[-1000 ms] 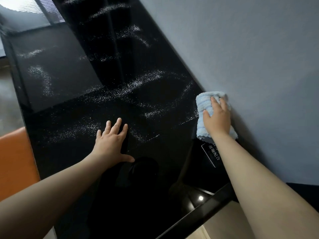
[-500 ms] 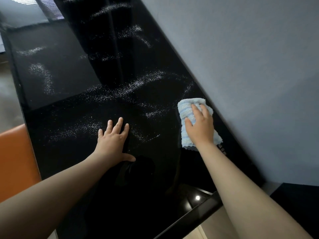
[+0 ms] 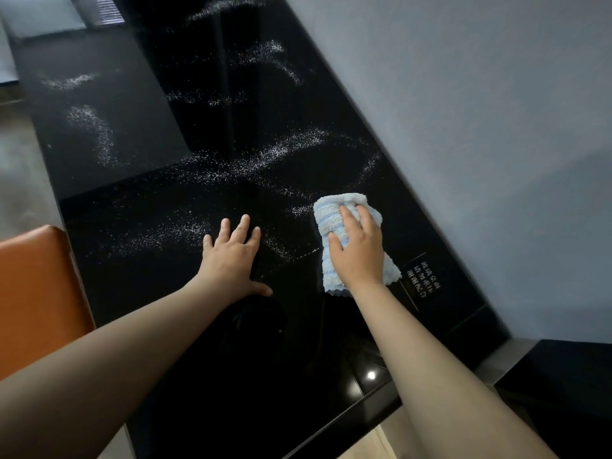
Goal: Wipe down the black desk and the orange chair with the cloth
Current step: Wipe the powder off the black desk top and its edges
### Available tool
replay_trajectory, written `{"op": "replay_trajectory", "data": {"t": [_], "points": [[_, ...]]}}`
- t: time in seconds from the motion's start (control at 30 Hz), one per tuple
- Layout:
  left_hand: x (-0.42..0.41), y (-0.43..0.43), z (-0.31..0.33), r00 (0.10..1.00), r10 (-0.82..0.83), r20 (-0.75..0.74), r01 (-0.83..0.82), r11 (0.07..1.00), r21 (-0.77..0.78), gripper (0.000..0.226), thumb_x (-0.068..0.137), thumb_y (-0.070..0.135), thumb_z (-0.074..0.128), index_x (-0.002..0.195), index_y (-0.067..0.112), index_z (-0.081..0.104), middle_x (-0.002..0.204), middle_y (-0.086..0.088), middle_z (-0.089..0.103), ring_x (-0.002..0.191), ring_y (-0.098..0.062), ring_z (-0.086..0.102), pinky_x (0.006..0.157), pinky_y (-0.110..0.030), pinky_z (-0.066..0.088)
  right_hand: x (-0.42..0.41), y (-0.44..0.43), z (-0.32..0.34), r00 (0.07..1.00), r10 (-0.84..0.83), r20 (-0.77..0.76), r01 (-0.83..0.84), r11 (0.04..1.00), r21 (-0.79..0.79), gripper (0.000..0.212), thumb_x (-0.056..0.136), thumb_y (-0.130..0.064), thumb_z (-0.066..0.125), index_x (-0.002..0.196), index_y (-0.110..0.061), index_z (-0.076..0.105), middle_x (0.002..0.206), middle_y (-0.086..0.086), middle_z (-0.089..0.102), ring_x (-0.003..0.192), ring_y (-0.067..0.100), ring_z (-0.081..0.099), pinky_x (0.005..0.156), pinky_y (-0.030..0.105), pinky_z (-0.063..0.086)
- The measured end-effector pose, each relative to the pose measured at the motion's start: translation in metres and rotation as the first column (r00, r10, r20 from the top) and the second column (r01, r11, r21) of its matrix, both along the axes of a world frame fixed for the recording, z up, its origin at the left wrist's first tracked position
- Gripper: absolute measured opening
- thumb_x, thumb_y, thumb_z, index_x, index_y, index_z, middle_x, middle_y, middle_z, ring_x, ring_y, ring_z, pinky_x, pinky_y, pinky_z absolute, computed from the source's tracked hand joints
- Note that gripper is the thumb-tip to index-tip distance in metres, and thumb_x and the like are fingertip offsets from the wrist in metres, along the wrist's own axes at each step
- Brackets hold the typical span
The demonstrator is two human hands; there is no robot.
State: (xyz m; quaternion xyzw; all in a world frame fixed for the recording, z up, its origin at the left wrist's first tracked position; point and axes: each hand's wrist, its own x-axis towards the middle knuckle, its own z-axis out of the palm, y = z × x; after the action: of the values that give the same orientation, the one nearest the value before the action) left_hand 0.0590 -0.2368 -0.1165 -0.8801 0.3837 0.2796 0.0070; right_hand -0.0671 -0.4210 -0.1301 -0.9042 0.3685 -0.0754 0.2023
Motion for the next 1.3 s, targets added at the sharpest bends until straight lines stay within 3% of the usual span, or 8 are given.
{"op": "replay_trajectory", "data": {"t": [0.17,0.33,0.8,1.13,1.3], "points": [[0.009,0.025,0.012,1.0,-0.008,-0.02,0.005,0.987,-0.159,0.107,0.072,0.066,0.066,0.153,0.019,0.014,0.16,0.0,0.013,0.148,-0.026,0.002,0.119,-0.046,0.015,0.002,0.023,0.001,1.0,0.015,-0.022,-0.015,1.0,0.014,0.055,0.091,-0.03,0.058,0.144,-0.021,0.044,0.153,0.004,0.031,0.136,0.024,0.032,0.108,0.042,0.04],[0.018,0.083,0.018,1.0,-0.012,-0.006,0.011,0.987,-0.158,0.084,0.085,0.054,0.059,0.152,0.02,0.022,0.159,0.002,0.018,0.148,-0.024,0.007,0.119,-0.044,0.015,0.004,0.052,0.001,1.0,0.026,-0.016,-0.026,1.0,0.012,0.055,0.09,-0.031,0.059,0.143,-0.02,0.046,0.151,0.003,0.033,0.133,0.024,0.034,0.106,0.041,0.041],[0.037,0.191,0.013,0.999,0.045,0.02,-0.044,0.998,-0.045,0.072,0.094,0.047,0.05,0.152,0.023,0.016,0.161,0.0,0.007,0.148,-0.025,0.004,0.119,-0.042,0.019,0.014,0.143,0.001,0.998,0.058,-0.021,-0.057,0.998,0.041,0.055,0.09,-0.03,0.06,0.142,-0.022,0.046,0.151,0.004,0.033,0.135,0.024,0.034,0.109,0.042,0.038],[0.053,0.212,-0.004,0.999,-0.034,-0.033,0.03,0.993,-0.11,0.072,0.093,0.039,0.056,0.152,0.023,0.017,0.161,0.004,0.0,0.148,-0.022,0.0,0.12,-0.039,0.015,0.022,0.22,0.001,0.987,0.146,-0.061,-0.141,0.987,0.081,0.058,0.09,-0.032,0.059,0.145,-0.026,0.041,0.154,0.0,0.028,0.137,0.02,0.029,0.111,0.034,0.03],[0.066,0.219,-0.008,0.995,-0.083,-0.053,0.075,0.988,-0.136,0.07,0.093,0.032,0.058,0.151,0.027,0.02,0.161,0.008,0.001,0.148,-0.018,0.002,0.12,-0.037,0.016,0.024,0.258,0.002,0.986,0.156,-0.064,-0.149,0.984,0.093,0.058,0.09,-0.03,0.059,0.145,-0.027,0.042,0.154,0.001,0.029,0.138,0.021,0.03,0.11,0.037,0.034]]}}
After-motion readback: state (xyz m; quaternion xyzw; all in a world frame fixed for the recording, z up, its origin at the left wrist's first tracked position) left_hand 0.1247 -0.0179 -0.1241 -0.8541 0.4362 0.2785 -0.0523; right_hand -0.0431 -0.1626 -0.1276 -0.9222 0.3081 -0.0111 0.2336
